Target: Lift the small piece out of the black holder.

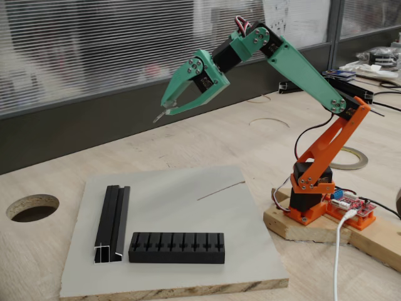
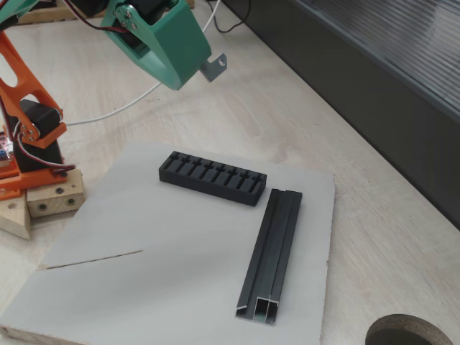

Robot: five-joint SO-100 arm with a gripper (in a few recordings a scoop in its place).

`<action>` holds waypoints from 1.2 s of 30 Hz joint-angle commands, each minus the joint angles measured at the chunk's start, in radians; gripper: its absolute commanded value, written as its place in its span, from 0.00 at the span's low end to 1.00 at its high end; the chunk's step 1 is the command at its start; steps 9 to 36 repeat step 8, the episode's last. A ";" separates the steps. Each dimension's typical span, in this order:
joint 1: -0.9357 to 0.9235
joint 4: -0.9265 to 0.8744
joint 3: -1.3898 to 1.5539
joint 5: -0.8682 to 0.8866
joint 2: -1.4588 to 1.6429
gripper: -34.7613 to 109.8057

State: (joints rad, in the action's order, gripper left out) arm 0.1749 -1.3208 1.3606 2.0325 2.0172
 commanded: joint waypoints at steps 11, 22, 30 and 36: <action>0.009 -0.017 0.015 0.023 0.015 0.30; 0.009 -0.017 0.015 0.023 0.015 0.30; 0.009 -0.017 0.015 0.023 0.015 0.30; 0.009 -0.017 0.015 0.023 0.015 0.30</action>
